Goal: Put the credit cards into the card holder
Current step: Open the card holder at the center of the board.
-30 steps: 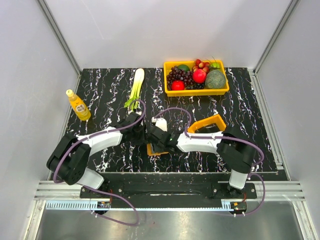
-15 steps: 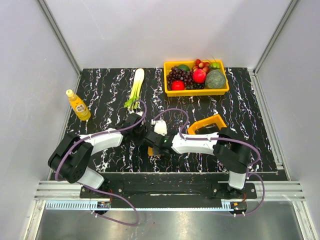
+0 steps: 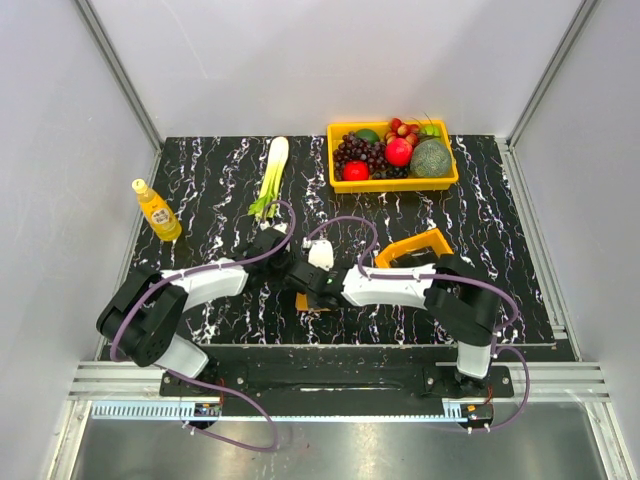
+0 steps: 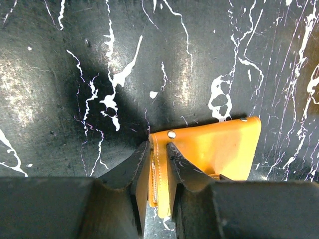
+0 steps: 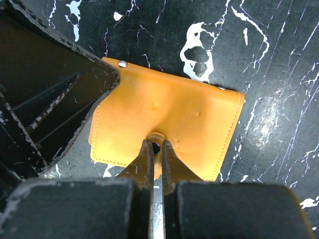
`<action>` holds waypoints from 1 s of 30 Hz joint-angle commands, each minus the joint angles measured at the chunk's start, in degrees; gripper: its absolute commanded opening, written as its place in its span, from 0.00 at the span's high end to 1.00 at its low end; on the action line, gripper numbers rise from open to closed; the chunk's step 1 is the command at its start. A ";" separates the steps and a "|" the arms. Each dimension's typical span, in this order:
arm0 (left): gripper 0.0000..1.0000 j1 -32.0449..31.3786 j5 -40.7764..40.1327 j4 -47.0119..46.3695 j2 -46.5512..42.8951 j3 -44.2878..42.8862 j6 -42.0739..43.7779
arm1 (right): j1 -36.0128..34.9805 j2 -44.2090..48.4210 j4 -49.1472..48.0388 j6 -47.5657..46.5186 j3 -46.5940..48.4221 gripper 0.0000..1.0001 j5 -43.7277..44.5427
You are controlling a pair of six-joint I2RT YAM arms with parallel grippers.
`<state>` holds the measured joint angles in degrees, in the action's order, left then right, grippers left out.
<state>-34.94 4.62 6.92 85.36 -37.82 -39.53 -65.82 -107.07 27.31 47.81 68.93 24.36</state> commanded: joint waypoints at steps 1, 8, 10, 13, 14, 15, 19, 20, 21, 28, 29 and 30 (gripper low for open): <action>0.78 -1.62 0.04 1.61 3.23 2.58 -1.60 | 0.43 -0.61 -4.53 -2.53 -3.79 1.00 -1.68; 0.82 -1.62 -3.56 3.62 4.55 1.00 -3.45 | -0.54 14.31 -29.55 -21.69 -16.78 0.97 -5.71; 0.82 -1.54 -4.36 5.03 4.99 -0.05 -3.97 | -0.54 19.85 -33.18 -23.02 -21.88 0.96 -5.73; 0.82 -1.45 -5.94 5.47 5.08 -0.67 -4.85 | -0.45 26.80 -39.85 -27.06 -29.26 0.91 -12.29; 0.82 -1.36 -5.94 5.47 5.08 -0.85 -5.20 | -0.45 28.04 -41.36 -28.72 -30.59 0.90 -16.23; 0.82 -1.36 -5.77 5.30 5.08 -0.94 -5.47 | -0.45 28.49 -39.81 -29.09 -30.78 0.91 -18.27; 0.81 -0.75 -5.41 5.47 4.03 -1.20 -6.96 | -0.45 26.39 -31.99 -29.45 -31.04 0.89 -22.08; 0.81 -0.40 -5.50 5.39 3.76 -0.94 -7.31 | -0.45 26.12 -31.53 -29.27 -31.92 0.89 -22.86; 0.80 0.04 -5.59 5.39 3.32 -0.76 -7.75 | -0.45 25.86 -31.88 -28.75 -32.88 0.88 -23.21; 0.76 2.77 -5.94 5.74 -0.10 0.29 -6.88 | -0.10 34.19 -29.26 -20.76 -37.98 0.36 -11.37; 0.72 2.86 -6.20 6.09 -0.89 0.29 -6.53 | 0.51 35.86 -28.55 -19.70 -38.60 0.31 -10.83; 0.71 2.86 -6.20 6.53 -2.03 0.03 -5.92 | 1.56 37.18 -28.45 -17.86 -39.21 0.29 -10.65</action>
<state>-33.04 3.33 8.05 86.46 -39.18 -47.64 -65.93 -76.53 -2.39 23.92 30.87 8.67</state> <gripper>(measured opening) 0.270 0.656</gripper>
